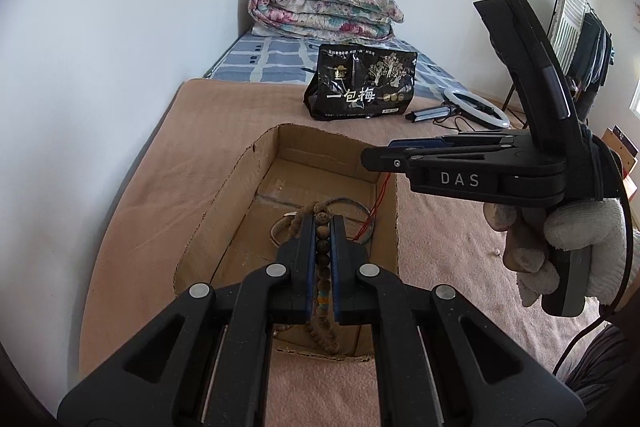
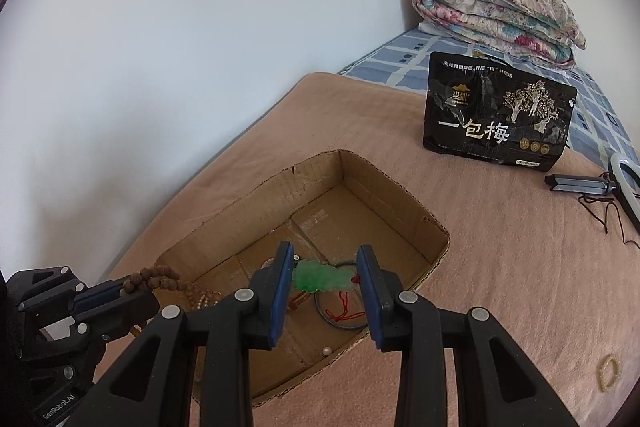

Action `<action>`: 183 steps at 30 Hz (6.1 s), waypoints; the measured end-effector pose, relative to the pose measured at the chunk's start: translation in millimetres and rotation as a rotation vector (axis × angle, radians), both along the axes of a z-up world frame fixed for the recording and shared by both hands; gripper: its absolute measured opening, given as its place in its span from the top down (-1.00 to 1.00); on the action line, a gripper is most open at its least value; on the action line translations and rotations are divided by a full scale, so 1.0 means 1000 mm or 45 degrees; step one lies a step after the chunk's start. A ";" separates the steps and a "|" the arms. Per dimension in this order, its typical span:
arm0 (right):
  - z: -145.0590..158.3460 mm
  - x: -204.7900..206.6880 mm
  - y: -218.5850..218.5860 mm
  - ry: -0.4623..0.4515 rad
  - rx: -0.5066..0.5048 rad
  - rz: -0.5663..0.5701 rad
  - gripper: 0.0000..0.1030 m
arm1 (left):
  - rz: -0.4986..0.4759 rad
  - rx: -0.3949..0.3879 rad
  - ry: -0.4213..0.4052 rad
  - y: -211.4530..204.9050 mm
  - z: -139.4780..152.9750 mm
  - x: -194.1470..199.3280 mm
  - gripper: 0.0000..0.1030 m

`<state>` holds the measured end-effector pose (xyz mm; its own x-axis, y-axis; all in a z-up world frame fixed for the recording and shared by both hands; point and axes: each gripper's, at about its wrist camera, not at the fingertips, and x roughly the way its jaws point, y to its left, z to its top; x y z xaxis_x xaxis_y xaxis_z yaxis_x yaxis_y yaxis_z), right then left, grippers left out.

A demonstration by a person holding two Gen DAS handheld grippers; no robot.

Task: Organize jewelry
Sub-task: 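Open both tools to drop the beads and pendant into the box, then move both tools from the box toward the pearl earring and cream bracelet, then close the left tool on the pearl earring while the right grasps the cream bracelet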

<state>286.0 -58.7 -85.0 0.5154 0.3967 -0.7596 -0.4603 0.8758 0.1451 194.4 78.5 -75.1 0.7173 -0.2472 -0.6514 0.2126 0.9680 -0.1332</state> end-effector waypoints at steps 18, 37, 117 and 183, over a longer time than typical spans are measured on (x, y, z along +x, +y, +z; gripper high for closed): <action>0.012 -0.009 -0.003 -0.063 -0.043 -0.060 -0.74 | 0.027 0.068 -0.015 -0.007 0.001 -0.002 0.00; 0.043 -0.031 -0.030 -0.160 -0.049 -0.102 -0.80 | 0.019 0.031 -0.040 -0.015 0.019 -0.020 0.00; -0.081 -0.039 -0.409 0.110 -0.117 -0.728 -0.45 | -0.554 0.116 0.213 -0.279 -0.123 0.014 0.45; -0.024 -0.076 -0.334 0.062 -0.070 -0.518 0.90 | -0.473 -0.010 0.097 -0.238 -0.069 -0.011 0.68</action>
<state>209.7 -392.5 -109.2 0.5848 0.1263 -0.8013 -0.0688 0.9920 0.1062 183.5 -159.5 -143.8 0.5276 -0.4866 -0.6963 0.5380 0.8258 -0.1693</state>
